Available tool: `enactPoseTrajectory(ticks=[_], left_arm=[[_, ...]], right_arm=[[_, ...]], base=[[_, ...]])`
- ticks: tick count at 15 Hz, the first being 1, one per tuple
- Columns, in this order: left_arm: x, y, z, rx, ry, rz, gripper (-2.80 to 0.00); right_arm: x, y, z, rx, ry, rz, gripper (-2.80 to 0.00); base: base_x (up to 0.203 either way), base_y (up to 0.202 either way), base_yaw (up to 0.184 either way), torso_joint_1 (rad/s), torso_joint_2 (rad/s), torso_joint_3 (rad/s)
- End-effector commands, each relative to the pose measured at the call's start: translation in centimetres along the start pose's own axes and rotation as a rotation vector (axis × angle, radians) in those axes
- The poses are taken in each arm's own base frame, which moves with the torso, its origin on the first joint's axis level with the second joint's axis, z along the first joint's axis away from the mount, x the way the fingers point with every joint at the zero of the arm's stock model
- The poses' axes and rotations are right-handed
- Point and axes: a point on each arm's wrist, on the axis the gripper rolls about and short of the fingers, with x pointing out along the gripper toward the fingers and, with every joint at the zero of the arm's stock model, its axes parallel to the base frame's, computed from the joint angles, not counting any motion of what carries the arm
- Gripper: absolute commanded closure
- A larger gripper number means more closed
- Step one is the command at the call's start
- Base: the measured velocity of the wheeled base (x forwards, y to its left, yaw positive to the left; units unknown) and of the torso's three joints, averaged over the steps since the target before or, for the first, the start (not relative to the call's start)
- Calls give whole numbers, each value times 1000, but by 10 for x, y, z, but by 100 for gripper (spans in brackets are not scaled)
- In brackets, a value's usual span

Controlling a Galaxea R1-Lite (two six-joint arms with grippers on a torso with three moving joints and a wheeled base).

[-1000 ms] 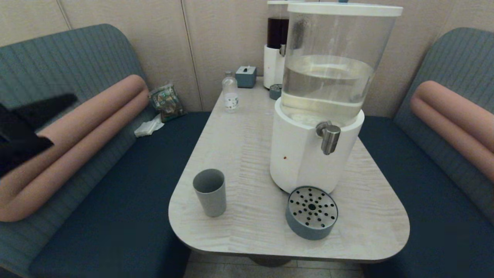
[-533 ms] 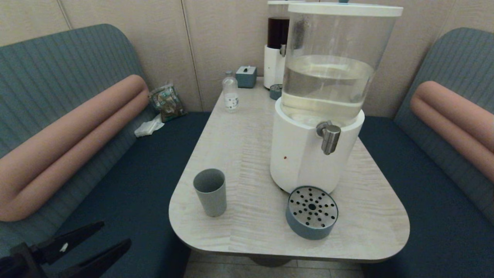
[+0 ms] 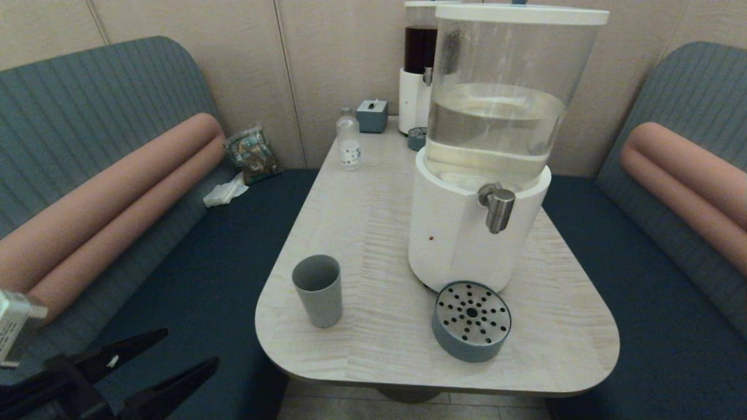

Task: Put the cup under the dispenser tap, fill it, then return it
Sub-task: Pick up the cup

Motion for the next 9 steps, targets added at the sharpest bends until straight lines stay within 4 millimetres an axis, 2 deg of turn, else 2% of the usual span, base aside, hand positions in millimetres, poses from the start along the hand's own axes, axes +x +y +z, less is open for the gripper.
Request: enactPoseTrajectory(ticks=[1,3,7,9], left_arm=[[15,7,0,-16,53,20,-280],[31,13,3,6,61,8,-280],[78,27,32,116,-118,-177,-280],[106,38,26,156,-181,-237,-280]], right_arm=[[0,0,0,0,-1,1,0],[0,0,0,-1,-3,2,0],[0,0,0,-2,0,2,0],[0,0,0,-1,-2,2,0]], base=[[0,0,0,0,0,0],[0,0,0,0,0,0],[0,0,0,0,0,0],[0,0,0,0,0,0]])
